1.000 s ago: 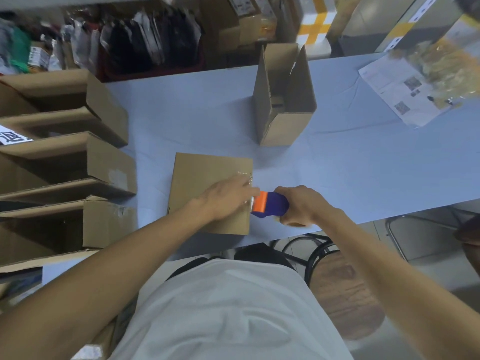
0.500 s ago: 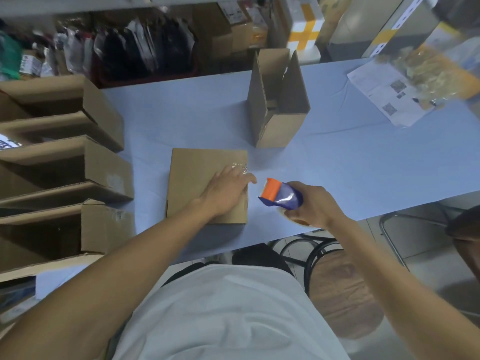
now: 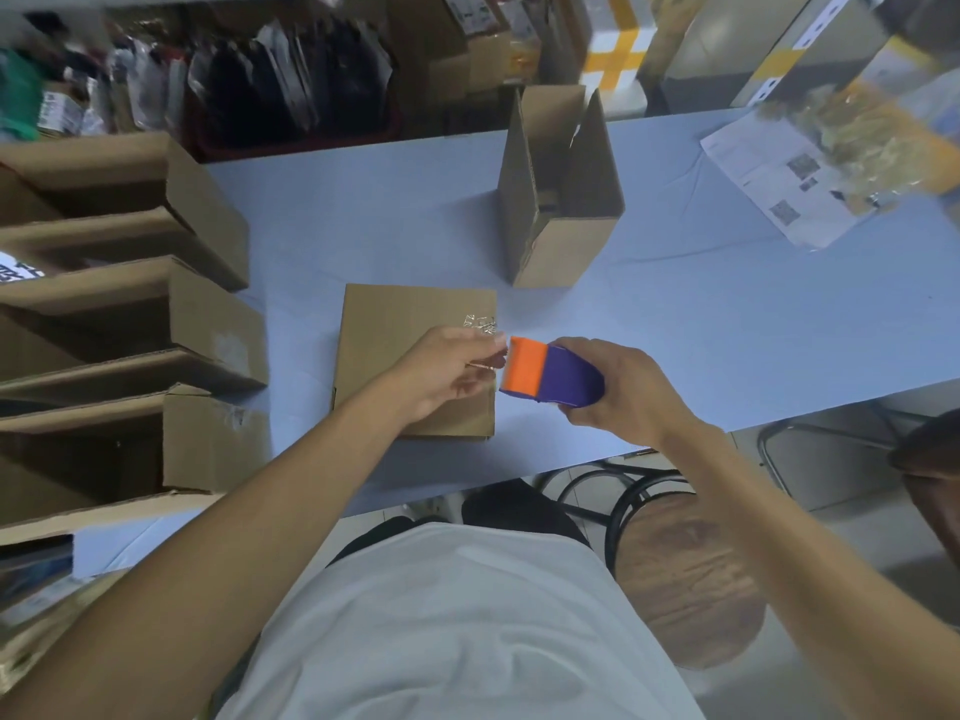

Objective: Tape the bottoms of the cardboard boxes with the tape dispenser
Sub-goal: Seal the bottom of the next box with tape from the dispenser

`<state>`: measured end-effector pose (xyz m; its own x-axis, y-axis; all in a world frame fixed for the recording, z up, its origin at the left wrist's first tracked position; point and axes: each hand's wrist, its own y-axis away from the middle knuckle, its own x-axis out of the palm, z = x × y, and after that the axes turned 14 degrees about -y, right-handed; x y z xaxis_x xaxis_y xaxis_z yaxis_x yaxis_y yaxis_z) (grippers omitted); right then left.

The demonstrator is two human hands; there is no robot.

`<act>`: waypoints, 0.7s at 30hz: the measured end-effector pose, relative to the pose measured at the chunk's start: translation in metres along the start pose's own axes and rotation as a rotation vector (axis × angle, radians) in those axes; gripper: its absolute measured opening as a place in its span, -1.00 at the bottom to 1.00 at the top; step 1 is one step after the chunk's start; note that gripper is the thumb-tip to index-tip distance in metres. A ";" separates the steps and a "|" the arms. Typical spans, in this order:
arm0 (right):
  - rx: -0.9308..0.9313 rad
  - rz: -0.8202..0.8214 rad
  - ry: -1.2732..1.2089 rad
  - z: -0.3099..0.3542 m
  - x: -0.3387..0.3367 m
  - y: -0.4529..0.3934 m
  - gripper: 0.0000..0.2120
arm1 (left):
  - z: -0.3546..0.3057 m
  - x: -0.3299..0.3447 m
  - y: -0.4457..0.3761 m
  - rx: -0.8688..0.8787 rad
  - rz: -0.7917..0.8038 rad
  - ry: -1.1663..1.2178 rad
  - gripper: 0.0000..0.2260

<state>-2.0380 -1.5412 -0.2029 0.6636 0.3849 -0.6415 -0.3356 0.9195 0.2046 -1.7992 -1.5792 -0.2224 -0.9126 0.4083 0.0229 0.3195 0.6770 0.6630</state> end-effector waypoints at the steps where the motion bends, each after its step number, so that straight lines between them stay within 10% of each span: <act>1: -0.006 0.003 0.001 0.000 0.000 -0.002 -0.43 | -0.001 0.000 0.001 0.003 -0.002 0.011 -0.90; 21: -0.048 0.120 0.038 -0.001 -0.004 -0.032 -0.44 | 0.002 0.002 0.005 -0.042 -0.335 -0.135 -0.85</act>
<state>-2.0303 -1.5725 -0.2074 0.5914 0.4876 -0.6422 -0.4433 0.8619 0.2461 -1.7994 -1.5736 -0.2210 -0.9220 0.2473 -0.2978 -0.0047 0.7620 0.6476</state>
